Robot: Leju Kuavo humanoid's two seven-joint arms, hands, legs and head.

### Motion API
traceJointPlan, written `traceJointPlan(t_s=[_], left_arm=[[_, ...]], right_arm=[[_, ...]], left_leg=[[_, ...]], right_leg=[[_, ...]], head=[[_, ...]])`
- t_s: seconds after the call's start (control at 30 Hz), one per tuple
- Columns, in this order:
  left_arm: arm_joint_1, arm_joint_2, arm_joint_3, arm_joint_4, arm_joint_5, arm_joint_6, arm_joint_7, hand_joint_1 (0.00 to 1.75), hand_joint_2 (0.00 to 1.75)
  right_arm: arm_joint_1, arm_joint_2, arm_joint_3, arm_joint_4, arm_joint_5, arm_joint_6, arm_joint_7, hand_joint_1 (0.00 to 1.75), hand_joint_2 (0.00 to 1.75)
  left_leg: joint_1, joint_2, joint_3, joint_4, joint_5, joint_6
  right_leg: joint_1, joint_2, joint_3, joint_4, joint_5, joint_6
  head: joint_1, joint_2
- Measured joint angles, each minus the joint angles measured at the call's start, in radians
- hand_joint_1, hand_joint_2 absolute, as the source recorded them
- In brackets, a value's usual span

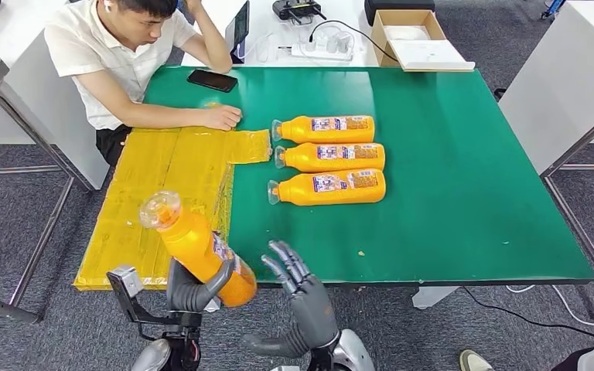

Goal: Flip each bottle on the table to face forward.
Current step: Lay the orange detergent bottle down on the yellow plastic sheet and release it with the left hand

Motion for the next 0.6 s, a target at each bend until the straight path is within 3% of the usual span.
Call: traceJointPlan(t_s=[0.2,0.33,0.5,0.6], left_arm=[[0.004,0.023,0.028,-0.002,-0.098,0.068,-0.008,1.75,1.75],[0.009,0.034,0.029,-0.008,-0.188,0.136,-0.011,1.75,1.75],[-0.018,0.058,0.019,-0.003,-0.644,0.442,-0.026,1.75,1.75],[-0.071,0.064,0.009,0.03,-0.812,0.514,0.004,1.75,1.75]], right_arm=[[0.054,-0.012,-0.083,-0.186,0.013,-0.031,0.0,0.0,0.0],[0.083,-0.002,-0.141,-0.262,0.004,-0.031,0.0,0.0,1.75],[0.097,0.012,-0.22,-0.337,-0.036,-0.031,0.0,0.0,1.75],[0.092,0.021,-0.223,-0.346,-0.051,-0.031,0.0,0.0,1.75]], left_leg=[[0.0,0.0,0.0,0.0,0.0,0.0],[0.0,-0.001,0.0,0.0,0.0,0.0],[0.0,-0.001,0.0,0.0,0.0,0.0],[0.0,-0.001,0.0,0.0,0.0,0.0]], right_leg=[[0.0,0.0,0.0,0.0,0.0,0.0],[0.0,0.0,0.0,0.0,0.0,0.0],[0.0,0.0,0.0,0.0,0.0,0.0],[0.0,0.0,0.0,0.0,0.0,0.0]], head=[[0.0,0.0],[0.0,0.0],[0.0,0.0],[0.0,0.0]])
